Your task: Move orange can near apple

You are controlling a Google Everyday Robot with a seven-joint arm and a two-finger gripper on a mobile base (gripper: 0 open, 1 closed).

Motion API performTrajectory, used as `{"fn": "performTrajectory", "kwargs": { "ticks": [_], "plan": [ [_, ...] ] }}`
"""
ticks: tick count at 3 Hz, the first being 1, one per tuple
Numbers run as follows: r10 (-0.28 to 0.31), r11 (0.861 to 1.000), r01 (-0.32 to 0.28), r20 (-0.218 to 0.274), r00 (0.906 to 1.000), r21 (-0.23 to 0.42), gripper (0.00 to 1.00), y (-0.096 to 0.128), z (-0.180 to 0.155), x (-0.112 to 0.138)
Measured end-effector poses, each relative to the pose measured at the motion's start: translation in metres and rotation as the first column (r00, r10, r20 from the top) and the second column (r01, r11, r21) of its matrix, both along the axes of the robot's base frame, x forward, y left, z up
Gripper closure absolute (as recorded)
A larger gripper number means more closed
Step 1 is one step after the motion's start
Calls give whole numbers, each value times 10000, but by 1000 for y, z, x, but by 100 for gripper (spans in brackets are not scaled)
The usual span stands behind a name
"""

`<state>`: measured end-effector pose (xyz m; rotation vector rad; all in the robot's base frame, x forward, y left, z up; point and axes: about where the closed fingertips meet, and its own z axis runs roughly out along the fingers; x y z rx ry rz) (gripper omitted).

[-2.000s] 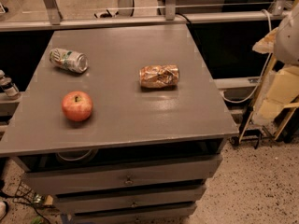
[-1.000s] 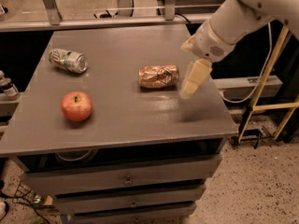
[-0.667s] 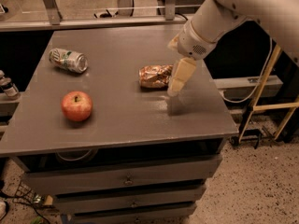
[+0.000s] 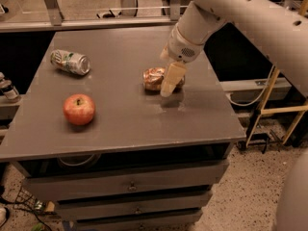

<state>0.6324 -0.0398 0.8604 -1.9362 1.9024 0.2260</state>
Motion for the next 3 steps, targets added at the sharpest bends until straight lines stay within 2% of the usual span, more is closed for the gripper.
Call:
{"fn": "performTrajectory", "kwargs": {
  "ticks": [2, 3],
  "plan": [
    [252, 9995, -258, -360, 9990, -154, 65, 7, -14, 0],
    [264, 9985, -258, -107, 9996, 473, 88, 2, 7, 2]
  ]
}}
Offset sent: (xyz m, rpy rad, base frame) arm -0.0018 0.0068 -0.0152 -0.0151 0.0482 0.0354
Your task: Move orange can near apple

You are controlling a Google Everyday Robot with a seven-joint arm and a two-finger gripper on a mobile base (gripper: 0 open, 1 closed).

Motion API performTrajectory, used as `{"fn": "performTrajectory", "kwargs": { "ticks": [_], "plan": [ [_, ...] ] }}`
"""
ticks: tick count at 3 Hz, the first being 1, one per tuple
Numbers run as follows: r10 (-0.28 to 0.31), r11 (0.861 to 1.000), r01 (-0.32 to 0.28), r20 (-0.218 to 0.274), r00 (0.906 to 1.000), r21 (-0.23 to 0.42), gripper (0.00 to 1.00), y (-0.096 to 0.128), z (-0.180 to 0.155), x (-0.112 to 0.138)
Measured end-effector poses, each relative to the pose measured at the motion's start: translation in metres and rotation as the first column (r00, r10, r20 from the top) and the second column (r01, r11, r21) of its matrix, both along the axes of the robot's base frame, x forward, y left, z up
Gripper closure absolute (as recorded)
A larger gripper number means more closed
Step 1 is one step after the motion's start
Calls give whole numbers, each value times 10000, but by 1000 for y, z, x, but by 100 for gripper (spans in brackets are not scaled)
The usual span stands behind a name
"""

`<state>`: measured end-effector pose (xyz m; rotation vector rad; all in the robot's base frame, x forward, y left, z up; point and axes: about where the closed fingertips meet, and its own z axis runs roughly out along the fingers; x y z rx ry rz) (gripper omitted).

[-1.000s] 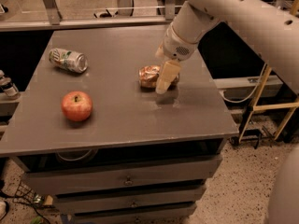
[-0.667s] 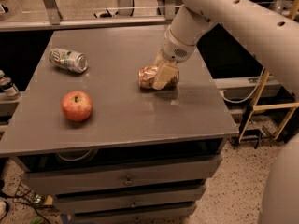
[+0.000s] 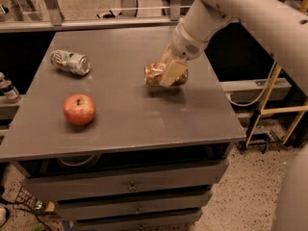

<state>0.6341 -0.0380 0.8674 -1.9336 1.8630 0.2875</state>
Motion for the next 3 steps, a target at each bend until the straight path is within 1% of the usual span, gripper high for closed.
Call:
{"fn": "performTrajectory", "kwargs": {
  "ticks": [1, 2, 3],
  "plan": [
    [144, 9985, -184, 769, 9969, 523, 100, -7, 43, -3],
    [161, 9981, -211, 866, 9961, 571, 100, -7, 48, -3],
    [509, 9983, -530, 766, 9958, 253, 100, 5, 40, -7]
  ]
}}
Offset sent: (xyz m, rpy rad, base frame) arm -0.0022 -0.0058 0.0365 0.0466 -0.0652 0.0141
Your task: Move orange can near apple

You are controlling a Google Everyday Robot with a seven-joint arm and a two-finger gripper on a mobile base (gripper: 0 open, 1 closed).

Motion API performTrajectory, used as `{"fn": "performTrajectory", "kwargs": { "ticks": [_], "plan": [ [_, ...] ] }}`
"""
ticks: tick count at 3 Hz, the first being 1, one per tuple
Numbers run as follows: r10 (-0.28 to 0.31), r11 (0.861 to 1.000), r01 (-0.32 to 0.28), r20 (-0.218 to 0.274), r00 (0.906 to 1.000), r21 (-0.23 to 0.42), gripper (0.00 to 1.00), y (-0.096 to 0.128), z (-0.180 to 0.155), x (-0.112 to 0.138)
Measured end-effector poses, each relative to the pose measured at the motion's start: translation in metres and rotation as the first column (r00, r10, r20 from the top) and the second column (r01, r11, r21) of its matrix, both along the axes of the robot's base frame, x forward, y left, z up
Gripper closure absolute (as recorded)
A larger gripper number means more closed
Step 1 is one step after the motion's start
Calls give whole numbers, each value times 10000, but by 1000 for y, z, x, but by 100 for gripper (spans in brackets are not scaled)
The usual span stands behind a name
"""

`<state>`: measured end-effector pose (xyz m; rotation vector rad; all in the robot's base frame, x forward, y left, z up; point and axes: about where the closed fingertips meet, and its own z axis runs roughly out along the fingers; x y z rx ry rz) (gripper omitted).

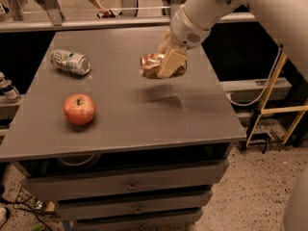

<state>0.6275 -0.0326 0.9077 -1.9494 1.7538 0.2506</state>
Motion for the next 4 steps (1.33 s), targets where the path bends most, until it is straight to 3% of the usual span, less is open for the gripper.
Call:
{"fn": "performTrajectory", "kwargs": {
  "ticks": [1, 2, 4],
  "plan": [
    [1076, 9910, -1059, 168, 9941, -815, 100, 38, -5, -10],
    [1646, 9801, -1579, 482, 9852, -1200, 100, 66, -1, -25],
    [2488, 9673, -2450, 566, 9669, -656, 100, 120, -9, -63]
  ]
}}
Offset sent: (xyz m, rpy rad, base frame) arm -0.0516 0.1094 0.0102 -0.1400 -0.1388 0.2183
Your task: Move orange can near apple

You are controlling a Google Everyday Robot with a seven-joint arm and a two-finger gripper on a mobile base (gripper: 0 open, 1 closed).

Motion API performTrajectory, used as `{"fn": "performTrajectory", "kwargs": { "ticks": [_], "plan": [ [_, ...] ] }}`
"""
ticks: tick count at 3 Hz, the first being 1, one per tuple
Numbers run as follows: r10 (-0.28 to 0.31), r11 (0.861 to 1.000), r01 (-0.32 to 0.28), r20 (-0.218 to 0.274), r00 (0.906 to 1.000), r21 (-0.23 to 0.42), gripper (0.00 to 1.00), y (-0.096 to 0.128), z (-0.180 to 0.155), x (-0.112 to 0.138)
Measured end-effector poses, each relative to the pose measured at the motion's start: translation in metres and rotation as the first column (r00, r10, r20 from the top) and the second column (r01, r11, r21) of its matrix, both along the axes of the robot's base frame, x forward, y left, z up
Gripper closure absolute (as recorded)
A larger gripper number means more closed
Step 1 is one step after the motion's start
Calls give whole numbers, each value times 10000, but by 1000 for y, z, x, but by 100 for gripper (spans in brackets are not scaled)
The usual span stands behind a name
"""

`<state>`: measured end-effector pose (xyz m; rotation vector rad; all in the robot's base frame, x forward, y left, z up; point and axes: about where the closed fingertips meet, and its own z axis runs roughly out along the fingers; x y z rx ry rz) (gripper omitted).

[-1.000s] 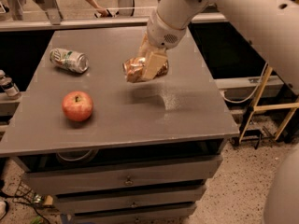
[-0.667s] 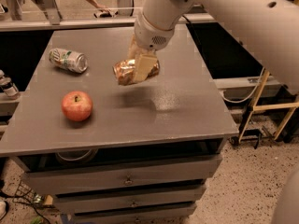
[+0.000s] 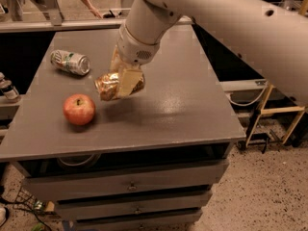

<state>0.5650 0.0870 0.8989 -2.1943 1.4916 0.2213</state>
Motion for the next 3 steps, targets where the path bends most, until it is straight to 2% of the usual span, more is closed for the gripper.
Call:
{"fn": "performTrajectory", "kwargs": {
  "ticks": [1, 3],
  "plan": [
    [253, 9997, -252, -201, 9995, 32, 100, 13, -10, -9],
    [417, 9990, -404, -806, 9959, 182, 100, 21, -35, -17]
  ]
}}
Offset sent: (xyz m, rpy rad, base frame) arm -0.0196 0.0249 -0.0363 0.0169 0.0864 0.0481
